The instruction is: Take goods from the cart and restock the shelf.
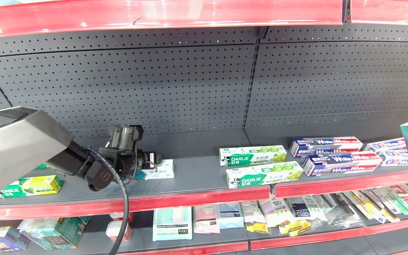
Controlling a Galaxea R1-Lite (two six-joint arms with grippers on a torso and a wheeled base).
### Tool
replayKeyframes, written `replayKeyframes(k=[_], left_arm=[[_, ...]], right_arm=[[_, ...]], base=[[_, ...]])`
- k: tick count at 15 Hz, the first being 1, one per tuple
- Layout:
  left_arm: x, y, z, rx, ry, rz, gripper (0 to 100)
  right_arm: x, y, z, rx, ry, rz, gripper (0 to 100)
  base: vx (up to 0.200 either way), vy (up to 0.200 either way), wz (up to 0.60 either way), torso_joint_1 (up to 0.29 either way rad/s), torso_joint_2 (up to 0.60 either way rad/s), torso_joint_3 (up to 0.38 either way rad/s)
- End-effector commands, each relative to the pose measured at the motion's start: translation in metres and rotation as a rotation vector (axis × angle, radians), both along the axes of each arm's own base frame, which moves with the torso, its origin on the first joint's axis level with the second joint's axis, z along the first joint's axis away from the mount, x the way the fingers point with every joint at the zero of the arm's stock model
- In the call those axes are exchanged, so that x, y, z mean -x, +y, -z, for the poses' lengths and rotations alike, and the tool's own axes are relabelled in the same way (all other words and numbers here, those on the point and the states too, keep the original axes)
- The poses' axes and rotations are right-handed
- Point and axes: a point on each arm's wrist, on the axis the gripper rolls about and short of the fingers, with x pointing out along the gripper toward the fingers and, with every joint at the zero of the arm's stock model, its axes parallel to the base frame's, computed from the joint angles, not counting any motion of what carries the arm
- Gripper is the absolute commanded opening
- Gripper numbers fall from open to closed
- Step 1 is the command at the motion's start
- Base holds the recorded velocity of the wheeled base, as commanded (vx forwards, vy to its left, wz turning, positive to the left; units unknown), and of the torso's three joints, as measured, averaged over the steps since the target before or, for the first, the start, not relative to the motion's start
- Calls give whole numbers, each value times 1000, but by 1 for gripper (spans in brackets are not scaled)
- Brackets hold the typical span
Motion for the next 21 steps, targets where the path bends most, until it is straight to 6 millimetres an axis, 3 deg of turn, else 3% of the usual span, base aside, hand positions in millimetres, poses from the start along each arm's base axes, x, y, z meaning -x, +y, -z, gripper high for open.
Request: replayKeyframes(k=[1, 6, 21], left_arm=[[8, 3, 0, -8, 18, -1, 100], [27, 10, 0, -20, 51, -10, 100], [49, 17, 1, -29, 87, -21, 100]], right_arm=[[1, 0, 2, 0, 0, -1, 0], [4, 0, 6, 0, -3, -1, 0], [4, 0, 5, 0, -9, -1, 0]], base=[[0, 0, 0, 0, 0, 0], [0, 0, 0, 0, 0, 0], [0, 0, 0, 0, 0, 0]])
